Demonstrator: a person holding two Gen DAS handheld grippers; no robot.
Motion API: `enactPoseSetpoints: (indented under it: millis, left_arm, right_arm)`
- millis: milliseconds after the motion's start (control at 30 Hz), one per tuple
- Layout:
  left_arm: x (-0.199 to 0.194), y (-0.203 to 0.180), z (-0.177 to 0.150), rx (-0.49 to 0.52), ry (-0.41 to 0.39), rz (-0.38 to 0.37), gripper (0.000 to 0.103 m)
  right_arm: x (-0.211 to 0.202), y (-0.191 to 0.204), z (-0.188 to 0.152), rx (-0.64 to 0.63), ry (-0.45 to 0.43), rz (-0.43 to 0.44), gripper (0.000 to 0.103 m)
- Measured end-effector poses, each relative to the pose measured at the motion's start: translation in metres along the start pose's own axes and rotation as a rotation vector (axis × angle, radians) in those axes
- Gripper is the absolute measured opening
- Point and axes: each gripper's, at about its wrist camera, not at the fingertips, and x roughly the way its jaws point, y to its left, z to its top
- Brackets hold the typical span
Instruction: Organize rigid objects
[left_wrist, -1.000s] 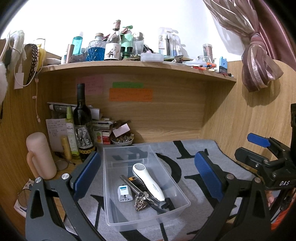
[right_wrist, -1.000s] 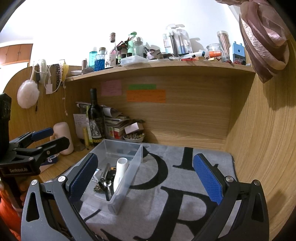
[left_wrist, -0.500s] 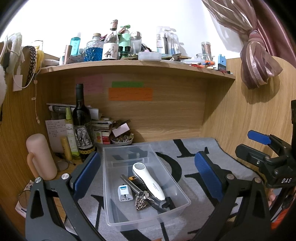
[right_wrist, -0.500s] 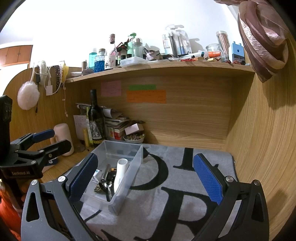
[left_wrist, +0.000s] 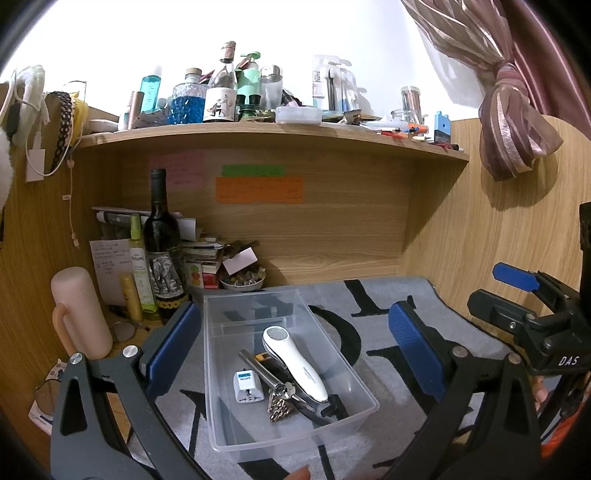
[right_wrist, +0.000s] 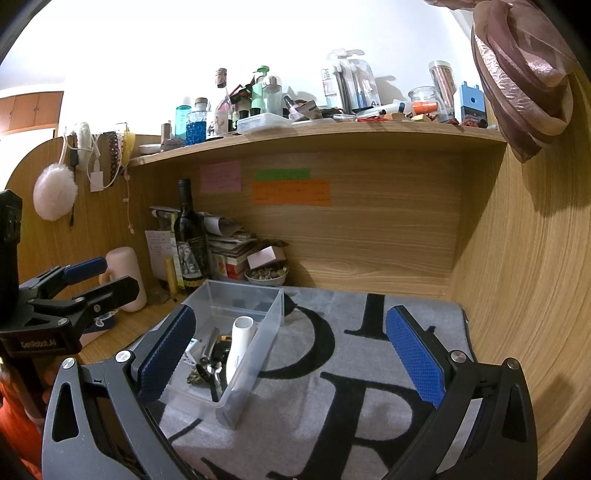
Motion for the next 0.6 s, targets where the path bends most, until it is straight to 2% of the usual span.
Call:
enactPoseSetpoints:
  millis: [600]
  left_arm:
    - [0.007,0.001,-0.003,-0.013,0.026,-0.021,0.103]
  right_arm:
    - [0.003,0.011,-0.001,0.003,0.013,-0.01,0.103]
